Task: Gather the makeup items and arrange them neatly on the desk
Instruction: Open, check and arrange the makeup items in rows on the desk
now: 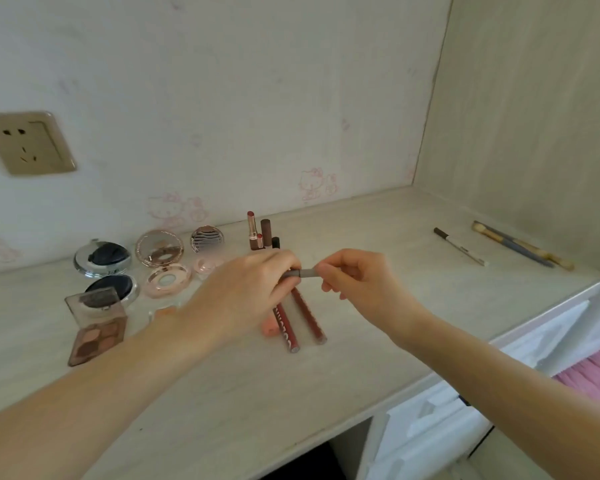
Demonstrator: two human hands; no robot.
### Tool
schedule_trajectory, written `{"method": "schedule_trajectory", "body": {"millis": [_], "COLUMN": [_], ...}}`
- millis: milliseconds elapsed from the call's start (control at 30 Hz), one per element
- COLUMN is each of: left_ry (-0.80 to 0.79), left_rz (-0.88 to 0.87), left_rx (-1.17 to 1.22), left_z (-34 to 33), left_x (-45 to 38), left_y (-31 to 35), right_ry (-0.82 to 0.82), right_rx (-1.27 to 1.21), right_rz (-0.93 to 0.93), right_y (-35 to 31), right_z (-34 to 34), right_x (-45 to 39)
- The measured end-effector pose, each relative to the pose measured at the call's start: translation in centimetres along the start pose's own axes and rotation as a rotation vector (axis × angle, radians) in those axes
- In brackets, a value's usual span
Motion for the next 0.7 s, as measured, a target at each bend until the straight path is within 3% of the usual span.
{"method": "schedule_trajectory", "body": {"millis": [333, 433, 600, 700], "left_ry": [0.058, 0.129, 0.325, 0.398], "left_rz": [0.067, 0.168, 0.537, 0.67], "left_rx": [0.012, 0.073, 0.533, 0.824], "left_z": [1.9, 2.6, 3.7, 4.0], "left_x": [7.9, 8.7, 8.7, 8.5], "left_y": [-2.5, -2.7, -2.6, -2.7], "right_ry": [-0.092, -0.099, -0.127, -0.188], "right_rx": [-0.031, -0.052, -0.047, -0.009], "right_rz": [0.117, 0.118, 0.109, 0.076], "right_y": [-0.8, -1.1, -1.8, -1.6], "right_z": [-5.7, -6.7, -8.0, -8.9], "right_x": [4.3, 4.4, 4.1, 4.0]}}
Point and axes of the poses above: each hand's wrist, its own x-axis away from the middle knuckle, its own z-axis out of the back of the hand, y = z × x, the point moved 2 cm from there along -x, towards the middle knuckle, and after that the axes turned 8 degrees about y, right-handed, at the moved point
